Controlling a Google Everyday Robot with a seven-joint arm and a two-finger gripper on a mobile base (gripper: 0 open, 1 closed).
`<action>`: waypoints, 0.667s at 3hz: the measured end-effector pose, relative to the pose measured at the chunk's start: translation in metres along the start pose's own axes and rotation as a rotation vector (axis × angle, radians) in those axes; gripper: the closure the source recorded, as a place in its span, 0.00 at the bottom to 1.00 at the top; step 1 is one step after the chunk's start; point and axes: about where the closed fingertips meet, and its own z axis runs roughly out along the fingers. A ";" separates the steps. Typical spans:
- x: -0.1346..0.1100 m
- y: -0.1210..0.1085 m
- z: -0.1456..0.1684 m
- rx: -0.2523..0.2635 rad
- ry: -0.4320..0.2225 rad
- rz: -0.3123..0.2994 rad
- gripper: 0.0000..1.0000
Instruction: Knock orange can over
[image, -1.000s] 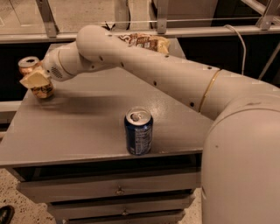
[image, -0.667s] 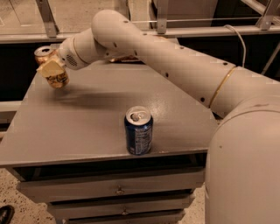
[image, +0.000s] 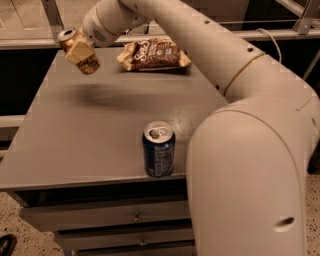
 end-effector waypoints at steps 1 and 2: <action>0.006 -0.004 -0.017 -0.048 0.136 -0.138 1.00; 0.029 0.019 -0.027 -0.161 0.274 -0.223 1.00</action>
Offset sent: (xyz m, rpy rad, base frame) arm -0.1148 -0.1308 -0.0546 -0.8062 0.2615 0.4988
